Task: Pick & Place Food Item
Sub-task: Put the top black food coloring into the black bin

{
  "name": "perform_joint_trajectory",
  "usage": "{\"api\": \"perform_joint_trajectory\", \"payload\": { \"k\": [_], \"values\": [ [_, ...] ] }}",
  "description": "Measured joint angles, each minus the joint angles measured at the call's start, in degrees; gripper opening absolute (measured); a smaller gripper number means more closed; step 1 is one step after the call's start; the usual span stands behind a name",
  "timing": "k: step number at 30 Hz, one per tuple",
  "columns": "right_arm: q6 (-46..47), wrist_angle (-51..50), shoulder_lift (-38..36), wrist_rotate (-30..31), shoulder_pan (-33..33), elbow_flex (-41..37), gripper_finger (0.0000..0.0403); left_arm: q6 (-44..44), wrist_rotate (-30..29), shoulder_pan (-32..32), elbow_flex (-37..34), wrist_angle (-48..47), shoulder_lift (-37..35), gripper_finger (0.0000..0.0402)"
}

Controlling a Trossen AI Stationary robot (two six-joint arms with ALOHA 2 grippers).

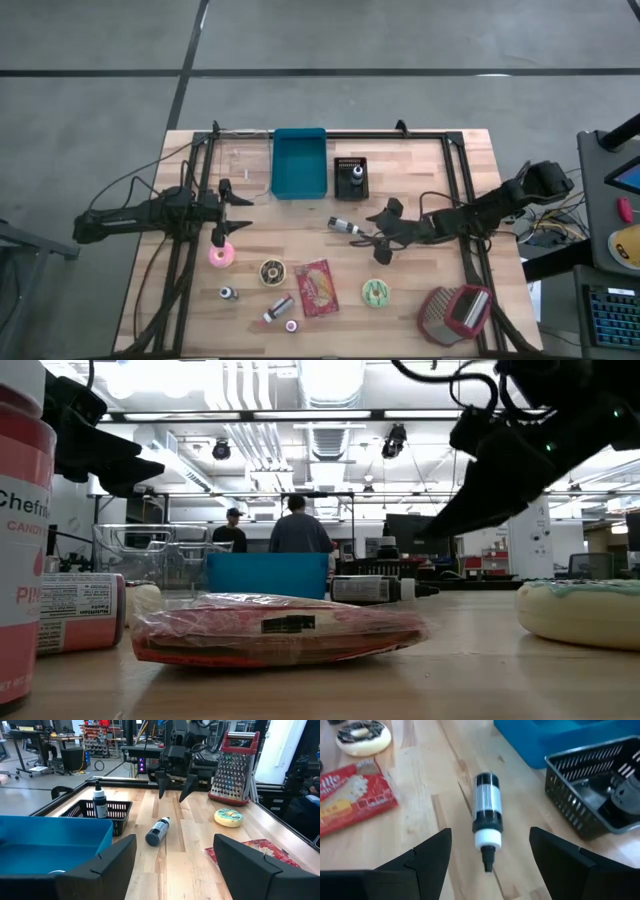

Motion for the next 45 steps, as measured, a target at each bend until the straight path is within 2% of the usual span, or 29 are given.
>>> {"api": "perform_joint_trajectory", "payload": {
  "k": [6, 22, 31, 45],
  "values": [
    [4.7, 4.2, 3.5, 0.0, 0.0, -1.0, 0.0262, 0.0, 0.0, 0.0, 0.0, 0.0, 0.0, 0.0273],
    [6.1, 12.8, 11.6, 1.9, 0.0, -2.4, 0.0279, 0.0, 0.0, 0.0, 0.0, 0.0, 0.0, 0.0273],
    [1.7, 30.9, 14.8, 1.8, 0.0, -8.3, 0.0279, 0.0, 0.0, 0.0, 0.0, 0.0, 0.0, 0.0273],
    [-2.0, 48.0, 25.5, 1.8, -0.2, -11.7, 0.0279, 0.0, 0.0, 0.0, 0.0, 0.0, 0.0, 0.0273]
  ]
}}
